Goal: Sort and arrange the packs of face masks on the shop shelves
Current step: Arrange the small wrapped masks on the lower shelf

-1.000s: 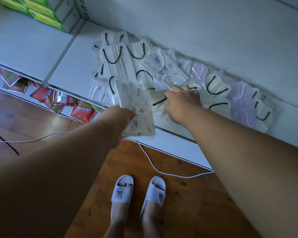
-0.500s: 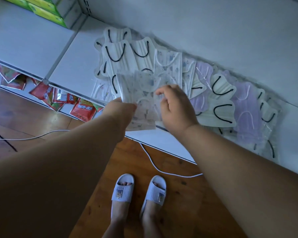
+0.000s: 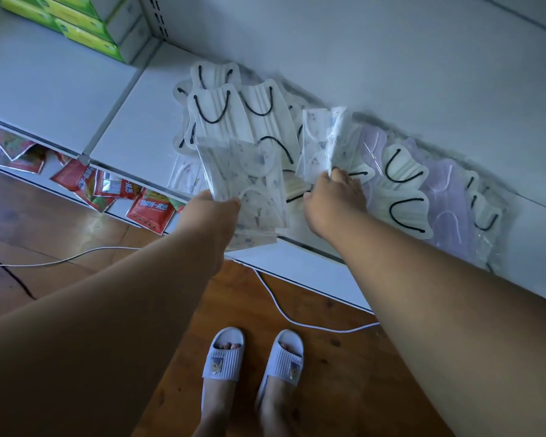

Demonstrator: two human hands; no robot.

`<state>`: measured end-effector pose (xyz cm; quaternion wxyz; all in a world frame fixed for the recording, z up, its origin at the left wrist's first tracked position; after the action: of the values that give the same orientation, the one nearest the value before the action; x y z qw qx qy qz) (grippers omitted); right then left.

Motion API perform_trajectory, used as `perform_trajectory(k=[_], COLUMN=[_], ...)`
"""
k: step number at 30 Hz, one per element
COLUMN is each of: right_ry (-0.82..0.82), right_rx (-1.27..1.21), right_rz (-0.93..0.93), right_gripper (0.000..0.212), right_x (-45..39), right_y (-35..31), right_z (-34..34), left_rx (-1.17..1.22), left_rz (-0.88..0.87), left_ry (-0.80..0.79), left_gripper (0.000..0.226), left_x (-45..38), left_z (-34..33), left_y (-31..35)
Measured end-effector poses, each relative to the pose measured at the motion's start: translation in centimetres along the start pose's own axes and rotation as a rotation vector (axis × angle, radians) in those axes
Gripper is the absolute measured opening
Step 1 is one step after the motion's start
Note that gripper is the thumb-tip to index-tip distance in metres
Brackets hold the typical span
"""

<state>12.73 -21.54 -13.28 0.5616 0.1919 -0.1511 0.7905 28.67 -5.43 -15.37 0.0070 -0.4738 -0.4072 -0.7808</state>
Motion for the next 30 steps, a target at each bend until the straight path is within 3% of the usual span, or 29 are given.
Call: perform_trajectory(k=[3, 6, 8, 11, 14, 16, 19, 22, 24, 27, 30], right_ry=[0.048, 0.151, 0.179, 0.132, -0.020, 0.024, 0.123, -0.092, -0.158, -0.065, 0.129], right_rx=[-0.102, -0.341, -0.520, -0.832, -0.742, -0.717, -0.640, -0.168, 0.006, -0.011, -0.303], right_rz=[0.003, 0.015, 0.058, 0.109, 0.315, 0.362, 0.240, 0.105, 0.076, 0.058, 0.101], right_gripper=[0.053, 0.035, 0.037, 0.035, 0.028, 0.028, 0.039, 0.056, 0.061, 0.062, 0.053], right_x=[0.5, 1.1, 1.9, 3.8, 6.3, 6.9, 5.2, 2.7, 2.0, 2.0, 3.7], right_y=[0.2, 0.4, 0.2, -0.9, -3.8, -4.1, -2.4, -0.7, -0.1, 0.0, 0.2], right_z=[0.9, 2.1, 2.7, 2.8, 0.1, -0.5, 0.2, -1.5, -2.3, -1.5, 0.4], left_rx=[-0.013, -0.016, -0.013, 0.020, 0.026, -0.010, -0.069, -0.065, -0.060, -0.053, -0.049], left_rz=[-0.010, -0.008, -0.002, -0.008, -0.015, -0.026, -0.052, -0.035, -0.020, -0.009, -0.019], left_ry=[-0.009, -0.015, -0.027, -0.066, -0.109, -0.078, 0.000, 0.013, 0.000, -0.018, -0.037], left_gripper=[0.003, 0.006, 0.011, 0.014, 0.029, 0.025, 0.015, 0.022, 0.022, 0.022, 0.021], left_x=[0.2, 0.2, 0.4, 0.6, 1.0, 0.8, 0.5, 0.3, 0.5, 1.1, 1.9], left_z=[0.0, 0.0, -0.2, -0.6, -1.2, -1.1, -0.2, 0.2, 0.2, 0.2, 0.0], left_y=[-0.1, -0.3, -0.2, 0.3, 0.9, 0.9, 0.8, 0.3, -0.1, -0.2, 0.0])
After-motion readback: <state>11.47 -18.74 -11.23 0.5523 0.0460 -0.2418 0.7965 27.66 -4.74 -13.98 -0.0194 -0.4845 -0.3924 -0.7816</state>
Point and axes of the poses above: each hand's wrist, its own x-axis away from the middle knuckle, its own z-axis out of the back of the hand, y = z × x, the point moved 8 cm from there along -x, towards the middle knuckle, and after that the axes turned 3 degrees about -x, right-handed, at the moved point
